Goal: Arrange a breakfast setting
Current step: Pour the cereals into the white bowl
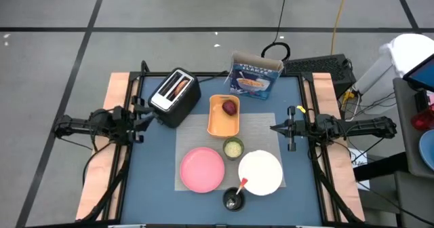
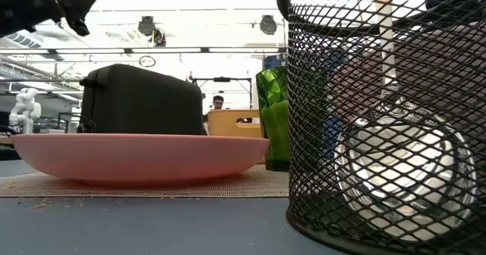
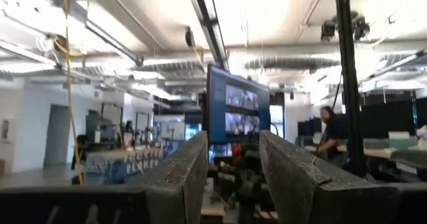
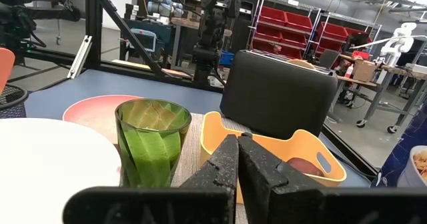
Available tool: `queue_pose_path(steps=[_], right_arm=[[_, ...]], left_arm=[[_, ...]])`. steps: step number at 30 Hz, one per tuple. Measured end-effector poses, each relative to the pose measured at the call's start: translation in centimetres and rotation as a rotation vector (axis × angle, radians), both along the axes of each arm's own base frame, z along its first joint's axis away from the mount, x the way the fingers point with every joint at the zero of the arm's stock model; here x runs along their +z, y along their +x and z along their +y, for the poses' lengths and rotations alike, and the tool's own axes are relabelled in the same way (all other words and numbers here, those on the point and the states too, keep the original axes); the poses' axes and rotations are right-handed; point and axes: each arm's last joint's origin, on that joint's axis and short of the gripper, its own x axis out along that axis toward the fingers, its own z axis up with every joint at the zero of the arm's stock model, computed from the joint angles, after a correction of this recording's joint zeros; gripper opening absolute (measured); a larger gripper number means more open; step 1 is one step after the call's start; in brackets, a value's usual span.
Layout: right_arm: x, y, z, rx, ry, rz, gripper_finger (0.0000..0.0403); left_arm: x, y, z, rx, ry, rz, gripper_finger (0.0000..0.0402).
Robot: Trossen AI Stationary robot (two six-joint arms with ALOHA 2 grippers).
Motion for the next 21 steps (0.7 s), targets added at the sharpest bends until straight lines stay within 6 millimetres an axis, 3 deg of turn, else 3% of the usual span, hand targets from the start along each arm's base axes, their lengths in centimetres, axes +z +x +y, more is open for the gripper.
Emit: queue_pose_path(steps=[4,8,15,21], right_arm=[[0.0,0.0,0.0,0.0,0.0,0.0,0.0002],[0.0,0.0,0.0,0.0,0.0,0.0,0.0002],[0.0,0.0,0.0,0.0,0.0,0.001,0.0002],[0.0,0.0,0.0,0.0,0.0,0.001,0.0002]], left_arm=[[0.4,1.0,-0.1,-0.016,-0.026,0.045,0.0145],[2.9,2.8,-0.2,0.009,-0.023,0.122,0.0145],[7.8,8.6,-0.6,0.054,0.04,0.24,0.0145],[9.7,13.7,-0.1,0.101,0.036,0.317,0.0145]])
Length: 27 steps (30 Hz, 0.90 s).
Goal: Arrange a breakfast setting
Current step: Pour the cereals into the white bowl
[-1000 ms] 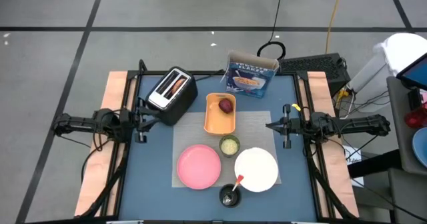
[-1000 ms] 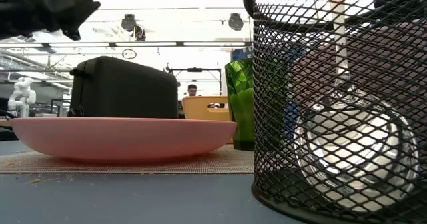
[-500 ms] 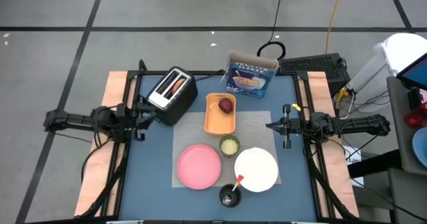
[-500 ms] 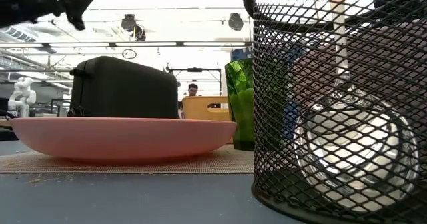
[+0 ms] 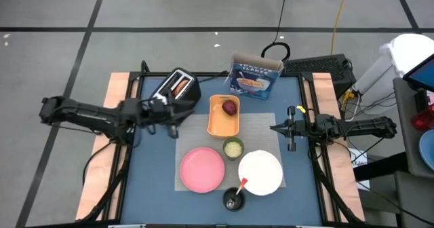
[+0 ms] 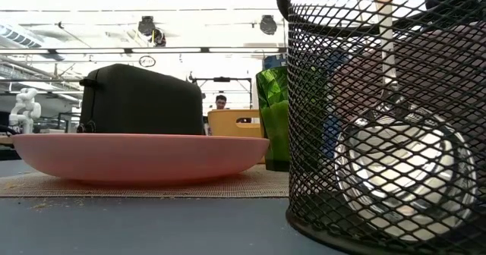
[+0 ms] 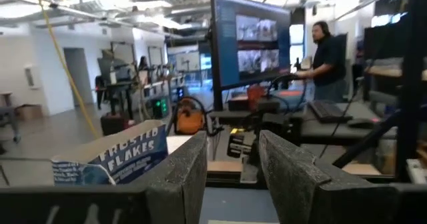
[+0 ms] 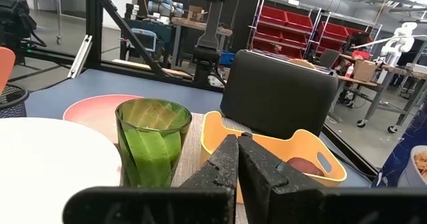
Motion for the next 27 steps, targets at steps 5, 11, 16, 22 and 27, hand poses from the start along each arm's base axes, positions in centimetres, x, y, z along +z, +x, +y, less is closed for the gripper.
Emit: queue_pose_path(steps=[5,11,16,22,27], right_arm=[[0.0,0.0,0.0,0.0,0.0,0.0,0.0002],[0.0,0.0,0.0,0.0,0.0,0.001,0.0002],[0.0,0.0,0.0,0.0,0.0,0.001,0.0002],[0.0,0.0,0.0,0.0,0.0,0.001,0.0002],[0.0,0.0,0.0,0.0,-0.001,0.004,0.0002]], left_arm=[[0.1,3.3,0.7,0.041,0.032,0.057,0.0145],[0.3,5.8,1.3,0.075,0.094,0.043,0.0145],[0.8,6.9,1.3,0.081,0.098,-0.044,0.0145],[1.7,7.9,1.4,0.113,0.178,-0.089,0.0145],[3.5,9.1,2.5,0.198,0.206,-0.123,0.0145]])
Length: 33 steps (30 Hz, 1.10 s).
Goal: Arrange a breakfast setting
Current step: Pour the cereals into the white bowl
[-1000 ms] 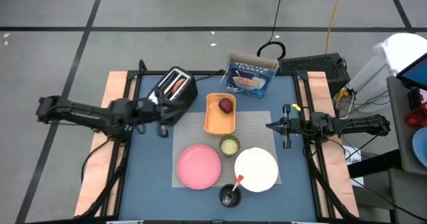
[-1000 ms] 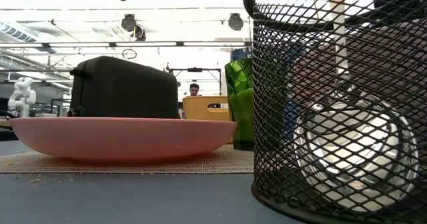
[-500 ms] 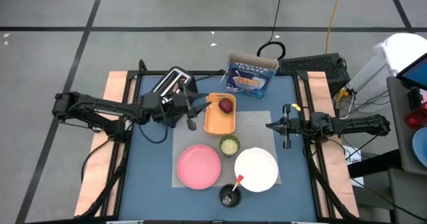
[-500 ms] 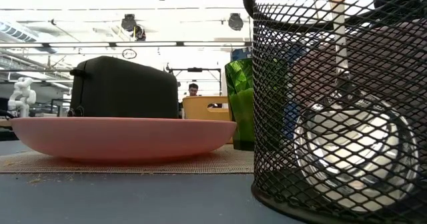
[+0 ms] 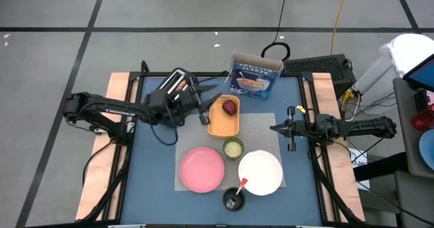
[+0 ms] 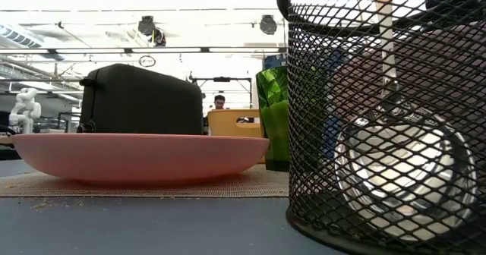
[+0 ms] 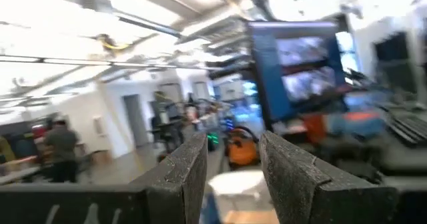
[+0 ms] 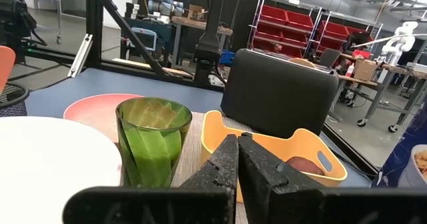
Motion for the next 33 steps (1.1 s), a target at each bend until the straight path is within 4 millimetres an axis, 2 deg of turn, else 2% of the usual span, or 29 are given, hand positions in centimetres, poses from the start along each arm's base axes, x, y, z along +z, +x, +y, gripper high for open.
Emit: queue_pose_path(steps=[4,9,13,17,20,24,33], right_arm=[[0.0,0.0,0.0,0.0,0.0,0.0,0.0002],[0.0,0.0,0.0,0.0,0.0,0.0,0.0002],[0.0,0.0,0.0,0.0,0.0,0.0,0.0002],[0.0,0.0,0.0,0.0,0.0,0.0,0.0002],[0.0,0.0,0.0,0.0,0.0,0.0,0.0002],[0.0,0.0,0.0,0.0,0.0,-0.001,0.0002],[0.0,0.0,0.0,0.0,0.0,0.0,0.0002]], left_arm=[[1.3,1.3,1.6,0.055,-0.003,-0.022,0.0145],[2.0,4.0,4.1,0.108,-0.032,0.032,0.0145],[2.0,6.5,6.7,0.148,-0.092,0.19,0.0145],[2.2,7.9,9.6,0.143,-0.128,0.404,0.0145],[2.3,8.3,11.4,0.111,-0.161,0.537,0.0145],[2.1,8.2,13.4,0.077,-0.172,0.631,0.0145],[1.9,7.2,15.9,0.034,-0.189,0.639,0.0145]])
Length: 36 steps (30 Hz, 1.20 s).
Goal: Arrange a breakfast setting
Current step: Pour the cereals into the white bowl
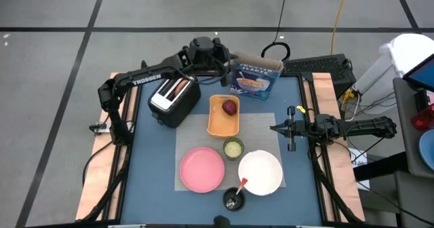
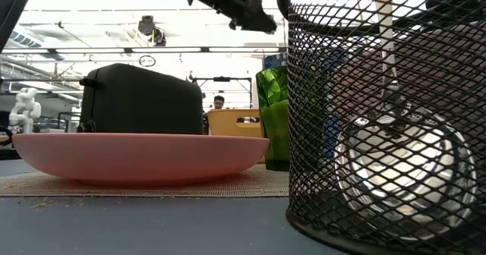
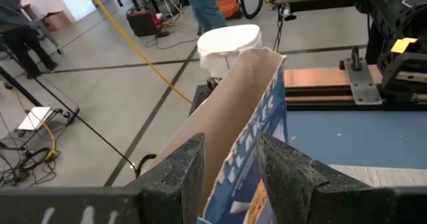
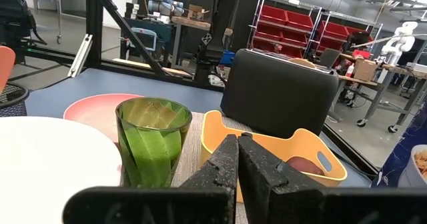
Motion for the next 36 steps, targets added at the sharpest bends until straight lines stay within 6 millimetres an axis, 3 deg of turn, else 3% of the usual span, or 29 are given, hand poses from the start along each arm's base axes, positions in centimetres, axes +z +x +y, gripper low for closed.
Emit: queue_pose_path(steps=[11,19,25,29,36], right_arm=[[0.0,0.0,0.0,0.0,0.0,0.0,0.0002],[0.0,0.0,0.0,0.0,0.0,0.0,0.0002],[0.0,0.0,0.0,0.0,0.0,0.0,0.0002],[0.0,0.0,0.0,0.0,0.0,0.0,0.0002],[0.0,0.0,0.0,0.0,0.0,0.0,0.0002]], left_arm=[[-1.6,1.4,0.5,-0.064,0.059,0.009,0.0145],[-5.3,2.8,2.3,-0.04,0.029,0.085,0.0145],[-6.9,2.8,3.1,-0.019,-0.03,0.142,0.0145],[-7.0,2.5,2.8,-0.029,-0.041,0.191,0.0145],[-6.6,3.0,2.8,-0.002,-0.048,0.109,0.0145]])
